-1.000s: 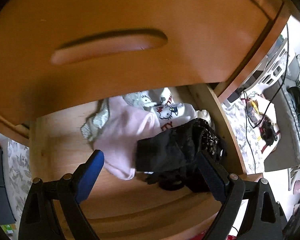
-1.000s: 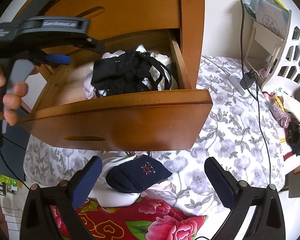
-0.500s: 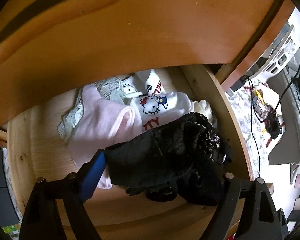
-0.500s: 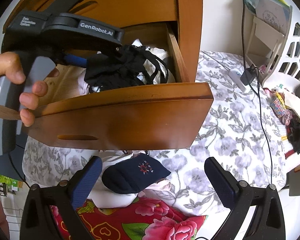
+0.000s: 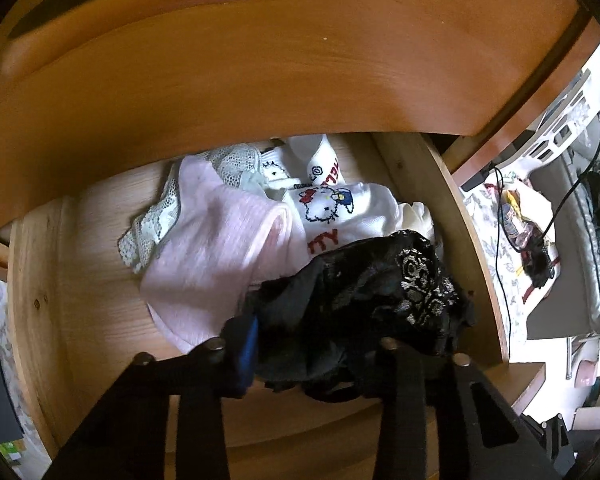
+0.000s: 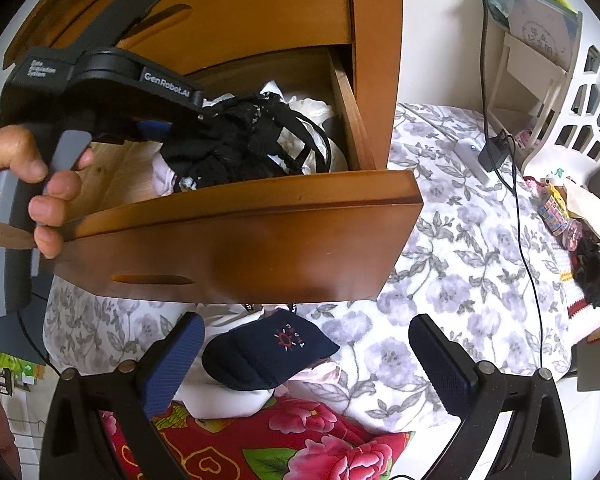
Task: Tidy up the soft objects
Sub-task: 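Close the left gripper on the black lace fabric, then lift the black lace fabric up out of the drawer with the left gripper, then lower the black fabric onto the navy cap pile and open the left gripper, then withdraw the left gripper from the black fabric, then reach the right gripper into the drawer toward the cream garment, then close the right gripper on the cream garment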
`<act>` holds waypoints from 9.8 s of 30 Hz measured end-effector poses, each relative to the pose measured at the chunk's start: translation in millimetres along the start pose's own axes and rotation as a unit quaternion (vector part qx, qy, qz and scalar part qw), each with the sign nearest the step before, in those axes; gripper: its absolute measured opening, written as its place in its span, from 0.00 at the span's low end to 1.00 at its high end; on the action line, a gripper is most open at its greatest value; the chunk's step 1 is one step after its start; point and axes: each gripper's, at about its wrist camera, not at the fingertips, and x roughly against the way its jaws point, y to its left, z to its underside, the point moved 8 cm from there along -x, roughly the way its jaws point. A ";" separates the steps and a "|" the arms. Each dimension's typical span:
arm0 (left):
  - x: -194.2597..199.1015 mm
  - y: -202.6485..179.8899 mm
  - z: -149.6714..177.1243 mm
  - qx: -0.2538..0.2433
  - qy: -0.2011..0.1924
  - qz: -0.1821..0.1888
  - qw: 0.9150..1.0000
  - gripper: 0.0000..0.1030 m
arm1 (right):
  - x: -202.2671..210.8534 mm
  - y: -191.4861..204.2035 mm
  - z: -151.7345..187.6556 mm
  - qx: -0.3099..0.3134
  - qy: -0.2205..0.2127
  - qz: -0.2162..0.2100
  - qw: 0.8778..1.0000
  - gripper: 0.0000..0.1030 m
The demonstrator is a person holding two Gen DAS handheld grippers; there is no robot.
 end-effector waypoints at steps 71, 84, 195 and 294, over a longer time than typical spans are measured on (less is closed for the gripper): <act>302.8 98.7 183.9 0.129 -0.363 -0.028 0.922 0.11 | 86.0 51.9 24.4 0.043 -0.070 0.001 0.997 1.00; 283.3 81.4 200.0 0.112 -0.330 -0.012 0.937 0.11 | 100.0 55.1 34.3 0.042 -0.081 -0.001 0.996 1.00; 141.2 83.6 196.8 0.107 -0.172 -0.077 0.976 0.96 | 44.1 47.2 40.1 0.046 -0.012 0.008 0.999 1.00; 113.7 106.0 169.0 0.079 -0.170 -0.056 0.981 0.96 | -93.3 9.5 -116.6 0.093 0.149 0.010 0.984 0.07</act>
